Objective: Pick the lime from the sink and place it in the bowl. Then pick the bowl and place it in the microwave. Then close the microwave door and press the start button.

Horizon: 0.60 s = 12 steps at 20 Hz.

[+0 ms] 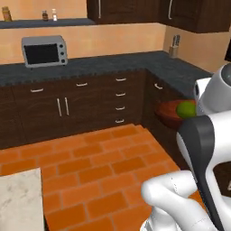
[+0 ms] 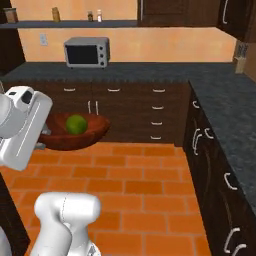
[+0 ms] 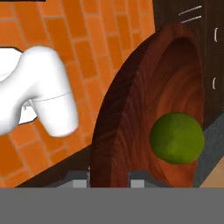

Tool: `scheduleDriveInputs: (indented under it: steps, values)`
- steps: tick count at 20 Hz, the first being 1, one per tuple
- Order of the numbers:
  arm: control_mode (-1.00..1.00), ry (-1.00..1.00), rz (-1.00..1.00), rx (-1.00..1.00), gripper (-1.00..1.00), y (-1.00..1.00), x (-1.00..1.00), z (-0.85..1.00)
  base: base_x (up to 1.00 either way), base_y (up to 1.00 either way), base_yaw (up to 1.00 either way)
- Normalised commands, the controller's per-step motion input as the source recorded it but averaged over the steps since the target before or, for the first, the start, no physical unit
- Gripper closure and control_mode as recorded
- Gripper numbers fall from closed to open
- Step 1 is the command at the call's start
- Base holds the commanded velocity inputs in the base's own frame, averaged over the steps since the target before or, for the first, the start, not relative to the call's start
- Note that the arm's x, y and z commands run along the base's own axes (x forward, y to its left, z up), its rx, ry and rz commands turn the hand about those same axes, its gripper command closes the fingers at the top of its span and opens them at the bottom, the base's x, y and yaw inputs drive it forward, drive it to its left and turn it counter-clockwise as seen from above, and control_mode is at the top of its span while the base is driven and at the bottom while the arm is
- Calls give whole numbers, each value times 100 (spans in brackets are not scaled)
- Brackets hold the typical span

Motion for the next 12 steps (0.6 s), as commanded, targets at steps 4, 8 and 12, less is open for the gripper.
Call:
scheduleDriveInputs:
  steps: [4, 8, 12]
  values:
    - [100, 0, 0, 0, 100, 0, 0, 0, 100, 46, 41]
    - [100, 0, 0, 0, 100, 0, 0, 0, 100, 34, 37]
    - [100, 0, 0, 0, 100, 0, 0, 0, 100, 25, 44]
